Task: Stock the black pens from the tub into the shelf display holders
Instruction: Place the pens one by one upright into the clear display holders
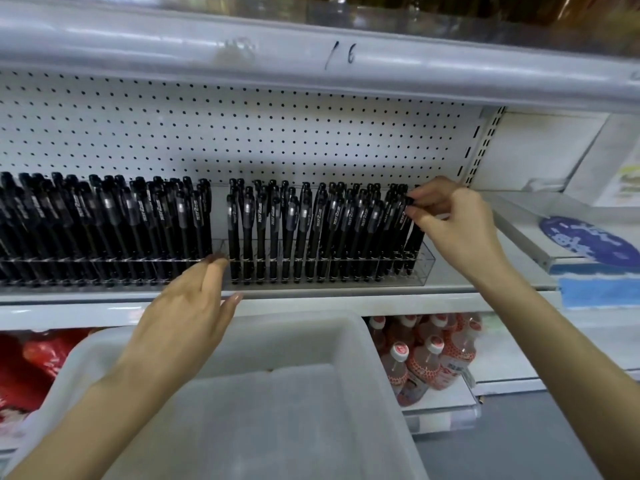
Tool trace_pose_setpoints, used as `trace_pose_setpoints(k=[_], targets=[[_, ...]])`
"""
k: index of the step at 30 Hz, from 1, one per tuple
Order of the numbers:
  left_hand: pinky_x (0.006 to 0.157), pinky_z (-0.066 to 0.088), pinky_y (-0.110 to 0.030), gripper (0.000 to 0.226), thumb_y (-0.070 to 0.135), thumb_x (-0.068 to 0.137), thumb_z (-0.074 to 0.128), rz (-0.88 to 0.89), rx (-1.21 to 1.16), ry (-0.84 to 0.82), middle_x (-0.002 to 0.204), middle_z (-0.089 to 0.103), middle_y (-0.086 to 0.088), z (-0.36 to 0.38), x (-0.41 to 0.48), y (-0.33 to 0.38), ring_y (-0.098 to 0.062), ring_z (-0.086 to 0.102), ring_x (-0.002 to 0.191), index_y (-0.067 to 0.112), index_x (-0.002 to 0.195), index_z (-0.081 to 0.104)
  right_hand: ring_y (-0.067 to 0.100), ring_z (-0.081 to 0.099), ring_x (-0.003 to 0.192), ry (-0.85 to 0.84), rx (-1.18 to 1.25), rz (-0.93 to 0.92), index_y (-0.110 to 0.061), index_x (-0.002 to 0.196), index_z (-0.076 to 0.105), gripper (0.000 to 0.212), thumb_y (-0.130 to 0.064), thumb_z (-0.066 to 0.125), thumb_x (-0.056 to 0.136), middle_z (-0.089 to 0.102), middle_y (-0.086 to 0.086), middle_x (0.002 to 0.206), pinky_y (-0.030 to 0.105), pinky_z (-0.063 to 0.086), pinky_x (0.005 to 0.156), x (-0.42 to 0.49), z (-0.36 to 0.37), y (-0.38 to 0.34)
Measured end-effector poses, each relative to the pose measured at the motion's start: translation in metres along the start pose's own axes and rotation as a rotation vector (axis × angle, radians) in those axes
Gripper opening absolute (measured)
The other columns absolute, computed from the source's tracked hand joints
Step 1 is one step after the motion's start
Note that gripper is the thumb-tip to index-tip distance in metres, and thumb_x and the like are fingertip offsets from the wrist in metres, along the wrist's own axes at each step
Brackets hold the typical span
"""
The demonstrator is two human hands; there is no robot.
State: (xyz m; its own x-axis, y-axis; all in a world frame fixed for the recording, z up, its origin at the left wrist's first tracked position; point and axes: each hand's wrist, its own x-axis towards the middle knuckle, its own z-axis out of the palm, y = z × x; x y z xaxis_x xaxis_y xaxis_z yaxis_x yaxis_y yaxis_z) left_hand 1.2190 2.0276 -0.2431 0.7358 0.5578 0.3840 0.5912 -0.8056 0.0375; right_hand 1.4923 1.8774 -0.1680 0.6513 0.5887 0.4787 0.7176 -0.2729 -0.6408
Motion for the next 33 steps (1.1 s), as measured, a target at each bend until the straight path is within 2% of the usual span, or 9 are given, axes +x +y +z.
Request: trace_pose_setpoints(k=[3,9,11,13,16,18,26,30,33], targets=[[0.063,0.055,-0.039,0.047,0.035,0.088,0.045,-0.014,-0.039,-0.016,0.104,0.064,-0.017,-0.002,-0.001,-0.001,-0.035,0.066,0.088,-0.001,0.118,0.052,-0.006,0.053,0.074,0.011,-0.046,-0.012,-0.019,0.104,0.066,0.017,-0.017,0.066,0.087,0.063,-0.01,0.084,-0.004,0.035,0.061,-0.001,-0.002,0.0],[0.095,0.044,-0.039,0.059,0.037,0.093,0.046,-0.022,-0.118,-0.028,0.134,0.052,-0.015,-0.023,-0.02,0.006,-0.031,0.052,0.119,0.004,0.141,0.035,0.001,0.055,0.07,0.06,0.111,-0.039,-0.014,0.103,0.064,0.016,-0.011,0.065,0.087,0.06,-0.007,0.079,0.007,0.044,0.063,-0.039,-0.009,-0.022],[0.103,0.033,-0.035,0.065,0.045,0.094,0.041,-0.091,-0.165,-0.103,0.143,0.043,-0.012,-0.033,-0.039,0.009,-0.028,0.041,0.128,0.011,0.147,0.025,0.008,0.059,0.064,-0.135,0.246,-0.015,-0.012,0.096,0.065,0.011,-0.009,0.067,0.085,0.062,0.001,0.075,0.016,0.051,0.062,-0.071,0.002,-0.037],[0.11,0.023,-0.034,0.073,0.06,0.094,0.032,-0.084,-0.123,-0.127,0.147,0.038,-0.011,-0.04,-0.068,0.008,-0.026,0.034,0.134,0.012,0.148,0.023,0.01,0.062,0.06,-0.478,0.37,0.064,-0.01,0.09,0.065,0.007,-0.008,0.068,0.084,0.064,0.004,0.072,0.023,0.054,0.058,-0.11,0.02,-0.05],[0.118,0.005,-0.035,0.084,0.068,0.086,0.013,-0.079,-0.048,-0.194,0.153,0.029,-0.007,-0.05,-0.128,0.002,-0.017,0.018,0.143,0.013,0.149,0.02,0.011,0.064,0.063,-1.029,0.264,0.095,-0.01,0.084,0.067,0.006,-0.015,0.069,0.083,0.066,0.005,0.074,0.027,0.055,0.062,-0.168,0.05,-0.056],[0.117,-0.004,-0.032,0.087,0.072,0.082,0.007,-0.165,-0.067,-0.258,0.156,0.021,-0.002,-0.055,-0.16,-0.002,-0.008,0.006,0.144,0.019,0.151,0.014,0.01,0.061,0.063,-1.225,0.151,0.063,-0.005,0.086,0.068,0.016,-0.021,0.068,0.084,0.066,0.007,0.076,0.03,0.055,0.065,-0.195,0.066,-0.051],[0.117,-0.001,-0.038,0.08,0.067,0.088,0.012,-0.234,0.015,-0.244,0.151,0.033,-0.005,-0.055,-0.194,-0.004,-0.012,0.016,0.143,0.015,0.148,0.025,0.01,0.053,0.07,-1.413,0.003,0.029,-0.006,0.085,0.069,0.025,-0.031,0.066,0.086,0.062,-0.001,0.074,0.033,0.048,0.074,-0.24,0.097,-0.04],[0.116,-0.009,-0.033,0.083,0.068,0.086,0.007,-0.242,0.01,-0.256,0.154,0.027,0.001,-0.055,-0.195,-0.003,-0.007,0.009,0.144,0.017,0.15,0.019,0.009,0.052,0.071,-1.424,0.033,0.077,0.0,0.086,0.069,0.03,-0.03,0.069,0.084,0.061,0.001,0.075,0.027,0.044,0.07,-0.244,0.095,-0.039],[0.116,-0.009,-0.033,0.083,0.069,0.085,0.004,-0.235,0.008,-0.254,0.154,0.027,0.001,-0.054,-0.193,-0.004,-0.007,0.009,0.144,0.017,0.149,0.019,0.004,0.051,0.067,-1.448,0.055,0.086,-0.008,0.079,0.068,0.019,-0.026,0.07,0.084,0.06,-0.005,0.07,0.02,0.042,0.066,-0.244,0.092,-0.04]])
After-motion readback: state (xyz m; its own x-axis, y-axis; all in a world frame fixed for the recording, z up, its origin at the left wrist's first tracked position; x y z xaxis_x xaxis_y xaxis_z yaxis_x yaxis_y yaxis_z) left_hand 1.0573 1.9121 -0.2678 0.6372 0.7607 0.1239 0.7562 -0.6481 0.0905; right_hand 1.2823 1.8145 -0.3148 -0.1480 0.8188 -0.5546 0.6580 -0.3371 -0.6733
